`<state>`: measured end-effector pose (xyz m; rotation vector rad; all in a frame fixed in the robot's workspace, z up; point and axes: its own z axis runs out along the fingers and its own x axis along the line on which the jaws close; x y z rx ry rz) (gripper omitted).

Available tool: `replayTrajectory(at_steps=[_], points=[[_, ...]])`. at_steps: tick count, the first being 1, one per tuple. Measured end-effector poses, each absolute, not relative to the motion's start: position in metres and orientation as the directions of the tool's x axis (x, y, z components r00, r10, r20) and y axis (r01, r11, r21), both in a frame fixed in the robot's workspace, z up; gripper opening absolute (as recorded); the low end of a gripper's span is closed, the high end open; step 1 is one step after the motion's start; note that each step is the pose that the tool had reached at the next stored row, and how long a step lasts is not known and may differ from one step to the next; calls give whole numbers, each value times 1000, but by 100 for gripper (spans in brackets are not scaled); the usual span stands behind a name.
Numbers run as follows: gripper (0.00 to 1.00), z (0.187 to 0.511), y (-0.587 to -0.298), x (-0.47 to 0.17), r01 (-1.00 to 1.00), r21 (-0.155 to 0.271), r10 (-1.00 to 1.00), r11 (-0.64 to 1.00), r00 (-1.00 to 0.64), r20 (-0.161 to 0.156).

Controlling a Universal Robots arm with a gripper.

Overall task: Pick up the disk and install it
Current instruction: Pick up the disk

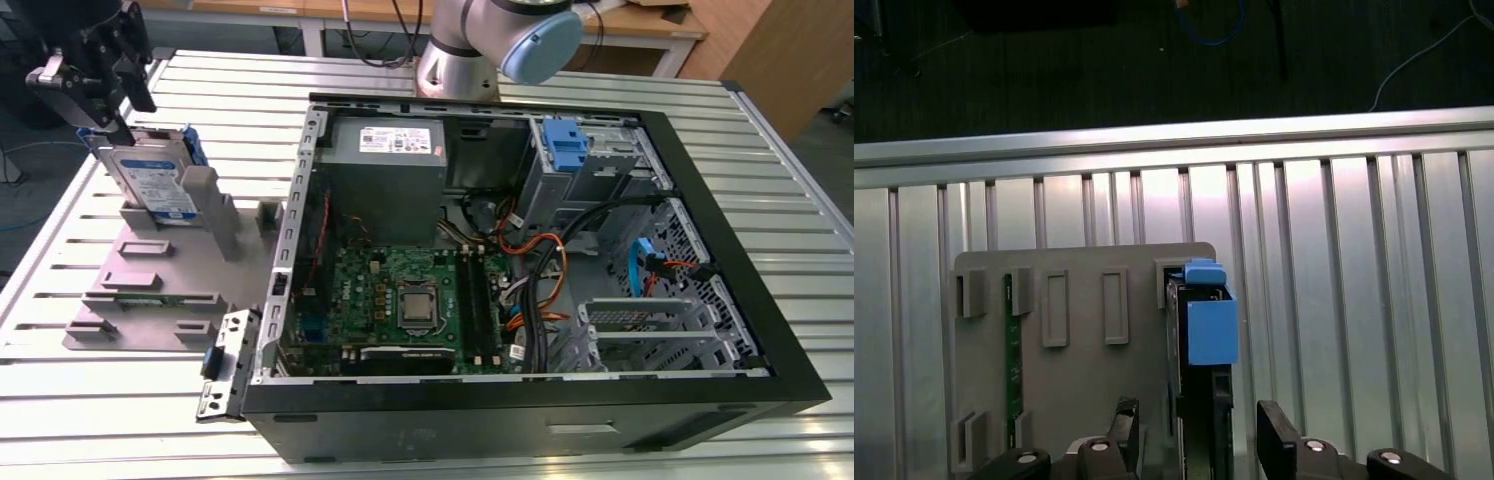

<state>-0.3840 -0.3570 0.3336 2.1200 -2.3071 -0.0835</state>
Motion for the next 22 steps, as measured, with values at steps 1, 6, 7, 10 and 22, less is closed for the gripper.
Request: replayTrajectory(at_steps=[1, 6, 7, 10, 22], points=[[59, 334, -357, -384, -996, 44, -996, 84, -85, -31], [59, 334, -357, -384, -996, 44, -996, 84, -85, -31], [59, 333, -357, -384, -996, 44, -996, 84, -85, -31], [59, 331, -357, -384, -996, 37, -996, 84, -85, -31], [59, 318, -357, -384, -996, 31, -996, 83, -84, -32]])
